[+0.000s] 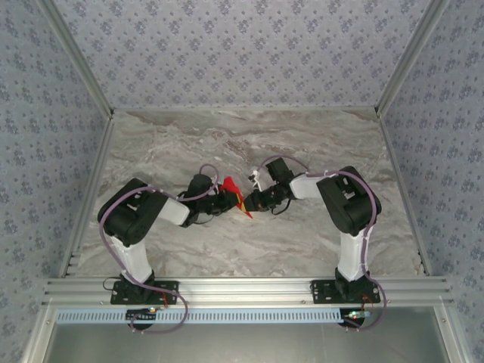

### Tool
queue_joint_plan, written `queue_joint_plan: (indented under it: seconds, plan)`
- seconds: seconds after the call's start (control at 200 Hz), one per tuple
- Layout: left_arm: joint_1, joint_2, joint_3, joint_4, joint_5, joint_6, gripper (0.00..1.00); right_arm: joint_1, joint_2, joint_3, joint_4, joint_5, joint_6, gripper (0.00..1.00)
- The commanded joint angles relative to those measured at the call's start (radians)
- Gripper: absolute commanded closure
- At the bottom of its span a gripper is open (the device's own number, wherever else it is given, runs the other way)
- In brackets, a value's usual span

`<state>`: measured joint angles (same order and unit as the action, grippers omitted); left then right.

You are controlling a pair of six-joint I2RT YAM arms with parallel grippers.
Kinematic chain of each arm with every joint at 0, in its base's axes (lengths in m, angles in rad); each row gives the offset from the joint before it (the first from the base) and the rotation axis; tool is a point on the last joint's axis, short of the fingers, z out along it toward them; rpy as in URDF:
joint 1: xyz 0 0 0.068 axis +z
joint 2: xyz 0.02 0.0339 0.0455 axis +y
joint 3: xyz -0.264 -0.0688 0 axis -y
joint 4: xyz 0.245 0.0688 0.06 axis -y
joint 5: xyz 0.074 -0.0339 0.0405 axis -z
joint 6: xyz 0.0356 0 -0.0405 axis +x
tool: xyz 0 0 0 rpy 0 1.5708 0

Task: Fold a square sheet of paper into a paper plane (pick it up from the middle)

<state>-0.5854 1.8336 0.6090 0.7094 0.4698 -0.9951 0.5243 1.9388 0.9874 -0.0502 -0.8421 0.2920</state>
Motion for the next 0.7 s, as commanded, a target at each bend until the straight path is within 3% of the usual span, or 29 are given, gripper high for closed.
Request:
queue_joint_plan:
  seconds: [0.0,0.33,0.695]
  plan:
    - [-0.003,0.029,0.016,-0.055,-0.045,0.014,0.89,0.004,-0.028,0.010,-0.082,0.021,-0.058,0.82]
    - [-0.002,0.038,0.044,-0.115,-0.049,0.009,0.90,0.018,-0.017,0.037,-0.152,0.106,-0.131,0.81]
    - [-0.001,0.055,0.077,-0.209,-0.061,0.001,0.90,0.003,0.025,0.043,-0.178,0.122,-0.101,0.97]
